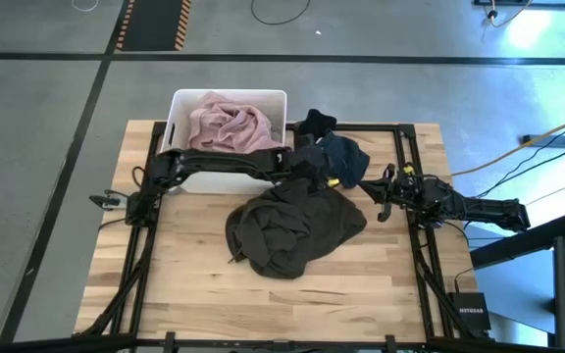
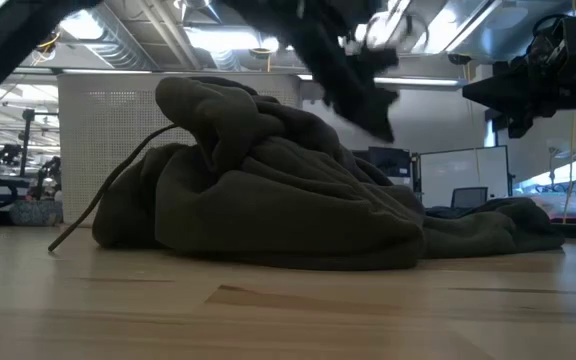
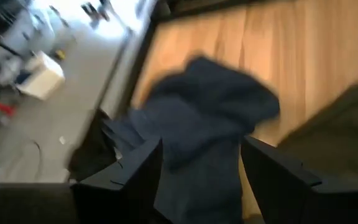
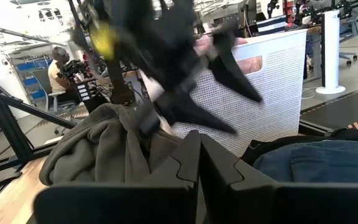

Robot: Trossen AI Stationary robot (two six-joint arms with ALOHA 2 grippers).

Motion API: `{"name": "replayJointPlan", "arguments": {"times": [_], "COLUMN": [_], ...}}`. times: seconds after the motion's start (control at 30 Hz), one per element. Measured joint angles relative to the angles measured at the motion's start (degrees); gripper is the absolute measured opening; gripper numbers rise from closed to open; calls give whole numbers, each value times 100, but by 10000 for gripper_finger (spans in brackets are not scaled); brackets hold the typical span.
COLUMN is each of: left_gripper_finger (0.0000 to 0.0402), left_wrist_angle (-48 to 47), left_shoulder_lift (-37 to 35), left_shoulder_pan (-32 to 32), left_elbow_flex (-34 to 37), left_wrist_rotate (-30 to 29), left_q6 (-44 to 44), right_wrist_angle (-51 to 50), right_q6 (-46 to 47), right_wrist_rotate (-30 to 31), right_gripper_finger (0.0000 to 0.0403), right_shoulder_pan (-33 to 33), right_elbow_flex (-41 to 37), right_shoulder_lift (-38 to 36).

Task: Sort clothes
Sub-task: Put the blue shirt into the bin

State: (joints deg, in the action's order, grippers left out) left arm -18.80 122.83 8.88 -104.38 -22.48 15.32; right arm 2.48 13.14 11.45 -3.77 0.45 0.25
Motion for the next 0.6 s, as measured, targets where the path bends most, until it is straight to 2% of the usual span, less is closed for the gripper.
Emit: {"name": "replayJointPlan", "arguments": {"times": [0.37,0.6], "left_gripper_finger": [214,214], "left_wrist_angle": [-807,-845], "left_shoulder_lift": [597,700], "left_shoulder_pan": [317,350], "left_elbow_flex": [4,0], "left_wrist_rotate": [68,55], "left_q6": [-157,-33], "right_wrist_angle": [-2,0], "right_q6": [1,1], "right_wrist_rotate": [-2,42], "right_gripper_finger": [15,15], "right_shoulder_pan": [0,-1], "right_elbow_flex": [1,1], "right_shoulder_lift": [-1,-1]}}
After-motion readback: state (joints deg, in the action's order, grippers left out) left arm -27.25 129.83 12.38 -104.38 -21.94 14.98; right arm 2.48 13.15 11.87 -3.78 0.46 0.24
